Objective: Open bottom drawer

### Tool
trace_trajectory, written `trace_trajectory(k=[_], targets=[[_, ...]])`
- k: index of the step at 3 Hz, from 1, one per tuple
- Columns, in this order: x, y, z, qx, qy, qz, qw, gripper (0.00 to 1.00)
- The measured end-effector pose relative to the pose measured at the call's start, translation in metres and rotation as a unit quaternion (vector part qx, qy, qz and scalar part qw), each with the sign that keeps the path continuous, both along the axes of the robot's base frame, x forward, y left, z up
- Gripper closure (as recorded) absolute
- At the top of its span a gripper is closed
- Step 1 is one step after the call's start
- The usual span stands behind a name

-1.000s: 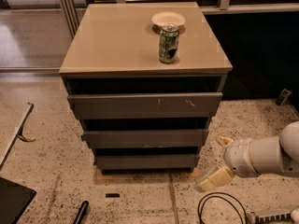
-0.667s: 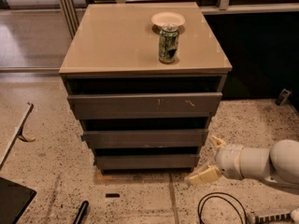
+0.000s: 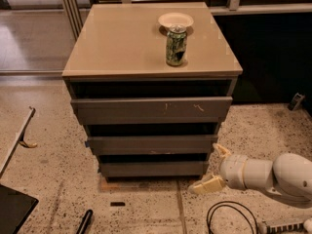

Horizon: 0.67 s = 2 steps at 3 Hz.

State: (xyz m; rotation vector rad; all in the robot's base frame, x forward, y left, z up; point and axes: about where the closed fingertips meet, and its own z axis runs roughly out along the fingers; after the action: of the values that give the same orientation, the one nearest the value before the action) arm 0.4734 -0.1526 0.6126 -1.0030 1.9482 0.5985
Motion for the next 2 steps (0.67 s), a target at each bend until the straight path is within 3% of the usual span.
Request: trace_trajectory(k=[1,2], targets=[[0.004,-0.007,-0.036,0.006,0.023,-0.007,0.9997,0.00],[0.004,-0.025,-0.112,0.014,0.087,-0.044,0.9952,0.00]])
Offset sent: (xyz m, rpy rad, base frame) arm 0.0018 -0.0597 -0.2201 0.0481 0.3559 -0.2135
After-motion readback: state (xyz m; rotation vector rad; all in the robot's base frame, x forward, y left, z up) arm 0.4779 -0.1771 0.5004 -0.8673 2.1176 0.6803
